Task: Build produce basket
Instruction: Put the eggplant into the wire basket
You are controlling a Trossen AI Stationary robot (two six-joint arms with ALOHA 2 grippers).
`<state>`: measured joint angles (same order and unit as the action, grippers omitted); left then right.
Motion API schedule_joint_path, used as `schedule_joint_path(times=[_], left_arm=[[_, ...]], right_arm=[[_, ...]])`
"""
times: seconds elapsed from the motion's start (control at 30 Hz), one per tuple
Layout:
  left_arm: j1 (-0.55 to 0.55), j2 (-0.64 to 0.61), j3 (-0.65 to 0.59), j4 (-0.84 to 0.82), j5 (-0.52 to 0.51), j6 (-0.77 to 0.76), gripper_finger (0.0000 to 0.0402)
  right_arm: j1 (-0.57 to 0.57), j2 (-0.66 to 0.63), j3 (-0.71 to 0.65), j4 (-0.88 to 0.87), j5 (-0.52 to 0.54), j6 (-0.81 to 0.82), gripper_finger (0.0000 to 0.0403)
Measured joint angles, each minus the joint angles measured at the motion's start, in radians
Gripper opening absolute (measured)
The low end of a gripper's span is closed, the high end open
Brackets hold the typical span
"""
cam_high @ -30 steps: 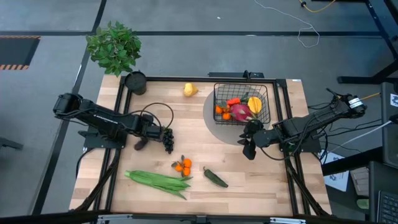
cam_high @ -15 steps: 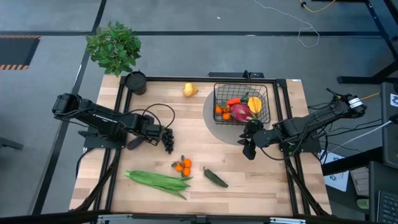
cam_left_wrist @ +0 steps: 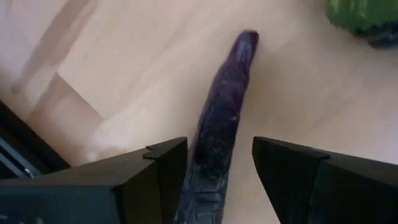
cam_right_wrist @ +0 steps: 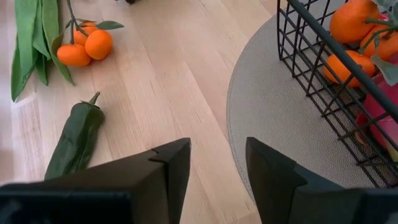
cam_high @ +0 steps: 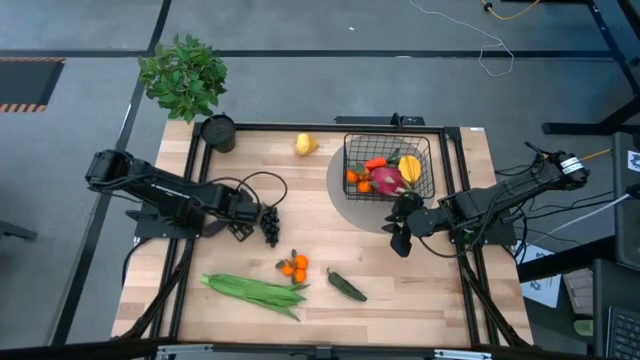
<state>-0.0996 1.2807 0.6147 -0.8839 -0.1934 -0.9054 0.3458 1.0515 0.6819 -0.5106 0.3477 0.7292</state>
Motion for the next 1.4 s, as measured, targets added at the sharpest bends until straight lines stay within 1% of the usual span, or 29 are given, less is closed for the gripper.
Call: schedule_joint_path(times=[0.13, 0.43, 0.5, 0.57, 0.63, 0.67, 0.77, 0.8, 0.83, 0.93, 1.03, 1.13, 1.2, 1.27, 1.33, 1.4], left_arm=[[-0.023, 0.026, 0.0, -0.004, 0.04, -0.005, 0.0172], [-0.074, 0.132, 0.005, 0.007, 0.036, -0.008, 0.0172], [-0.075, 0.146, 0.006, 0.005, 0.038, -0.059, 0.0172], [-0.07, 0.151, 0.006, 0.005, 0.077, -0.112, 0.0166], [-0.062, 0.152, 0.013, 0.006, 0.112, -0.124, 0.0148], [-0.061, 0.153, 0.019, 0.005, 0.12, -0.135, 0.0132], [-0.063, 0.146, 0.057, -0.023, 0.15, -0.167, 0.0068], [-0.065, 0.142, 0.08, -0.04, 0.135, -0.183, 0.0045], [-0.063, 0.141, 0.104, -0.068, 0.117, -0.192, 0.0031], [-0.069, 0.138, 0.198, -0.167, 0.037, -0.181, 0.003], [-0.071, 0.137, 0.313, -0.251, -0.036, -0.131, 0.003], [-0.069, 0.137, 0.441, -0.237, -0.172, -0.045, 0.003], [-0.07, 0.136, 0.515, -0.177, -0.298, 0.018, 0.003], [-0.062, 0.138, 0.57, -0.054, -0.403, 0.122, 0.003], [-0.037, 0.138, 0.609, 0.095, -0.42, 0.309, 0.003], [-0.006, 0.138, 0.619, 0.29, -0.41, 0.495, 0.0032]], right_arm=[[0.0, 0.0, 0.0, 0.0, 0.0, 0.0, 0.0143], [0.0, 0.0, 0.0, -0.001, 0.0, -0.002, 0.0143], [0.0, 0.0, 0.0, -0.001, 0.0, -0.002, 0.0143], [0.0, 0.0, 0.0, -0.001, 0.0, -0.002, 0.0143], [0.0, 0.0, 0.0, -0.001, 0.0, -0.003, 0.0143], [0.0, 0.0, 0.0, -0.001, 0.0, -0.003, 0.0143], [0.0, 0.0, 0.0, -0.002, -0.001, -0.003, 0.0143], [0.0, 0.0, 0.0, -0.002, -0.002, -0.001, 0.0143], [0.0, 0.0, 0.0, -0.003, -0.007, 0.0, 0.0143], [-0.001, 0.0, 0.0, -0.005, -0.061, 0.001, 0.0143], [-0.001, 0.0, 0.0, -0.009, -0.121, 0.002, 0.0143], [0.0, 0.0, 0.0, -0.03, -0.177, 0.003, 0.0143], [0.0, 0.0, 0.0, -0.056, -0.229, 0.023, 0.0143], [0.003, 0.0, 0.0, -0.105, -0.291, 0.067, 0.0143], [0.018, 0.0, 0.0, -0.161, -0.33, 0.132, 0.0143], [0.045, 0.0, 0.0, -0.22, -0.351, 0.206, 0.0143]])
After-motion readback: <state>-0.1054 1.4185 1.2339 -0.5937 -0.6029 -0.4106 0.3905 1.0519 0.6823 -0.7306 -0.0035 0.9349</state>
